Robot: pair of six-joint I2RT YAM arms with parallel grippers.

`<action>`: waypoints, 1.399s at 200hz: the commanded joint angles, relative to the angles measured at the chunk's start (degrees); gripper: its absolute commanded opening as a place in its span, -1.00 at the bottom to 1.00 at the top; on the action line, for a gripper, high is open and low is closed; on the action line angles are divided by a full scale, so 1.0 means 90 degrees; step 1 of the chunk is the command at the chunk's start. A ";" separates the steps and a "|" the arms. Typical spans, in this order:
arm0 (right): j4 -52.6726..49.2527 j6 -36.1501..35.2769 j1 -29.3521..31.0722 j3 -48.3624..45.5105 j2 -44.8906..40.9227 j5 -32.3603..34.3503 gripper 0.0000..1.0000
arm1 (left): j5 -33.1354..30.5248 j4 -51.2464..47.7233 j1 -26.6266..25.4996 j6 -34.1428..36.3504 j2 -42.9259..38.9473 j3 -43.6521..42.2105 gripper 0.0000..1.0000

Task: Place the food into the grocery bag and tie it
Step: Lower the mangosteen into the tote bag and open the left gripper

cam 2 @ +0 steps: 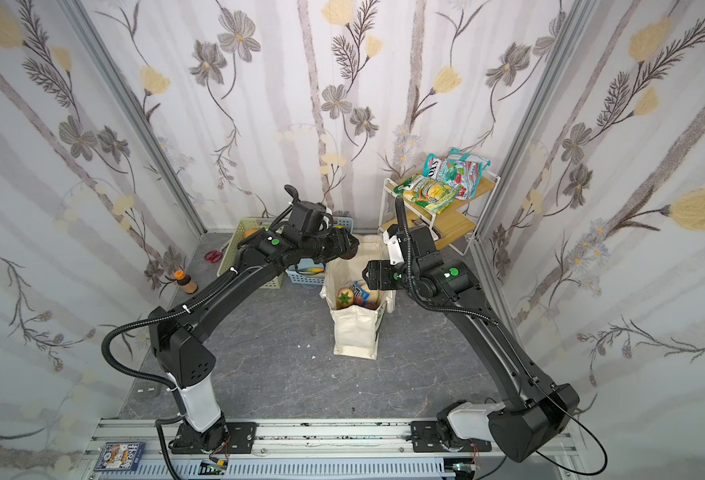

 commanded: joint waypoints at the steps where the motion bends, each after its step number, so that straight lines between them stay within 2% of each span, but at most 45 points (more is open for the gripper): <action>1: -0.0228 -0.0231 -0.0002 -0.0068 -0.0024 0.0077 0.67 | -0.0162 -0.0349 -0.0142 0.0305 0.0149 0.0036 0.26; 31: -0.0257 -0.0278 -0.0014 -0.0160 -0.0094 0.0158 0.67 | -0.0494 -0.0743 -0.0398 0.0698 0.0364 0.0044 0.26; 87: -0.0344 -0.0351 -0.0012 -0.0276 -0.0114 0.0210 0.67 | -0.0630 -0.1046 -0.0565 0.1016 0.0994 0.0315 0.26; 205: -0.0262 -0.0387 -0.0084 -0.0406 -0.0232 0.0294 0.68 | -0.0946 -0.1431 -0.0731 0.1129 0.2307 0.0624 0.33; 238: -0.0208 -0.0377 -0.0095 -0.0464 -0.0310 0.0304 0.68 | -0.0954 -0.1468 -0.0750 0.1109 0.2548 0.0703 0.41; 280: -0.0181 -0.0377 -0.0104 -0.0562 -0.0393 0.0284 0.68 | -0.1003 -0.1604 -0.0756 0.1107 0.2565 0.0910 0.73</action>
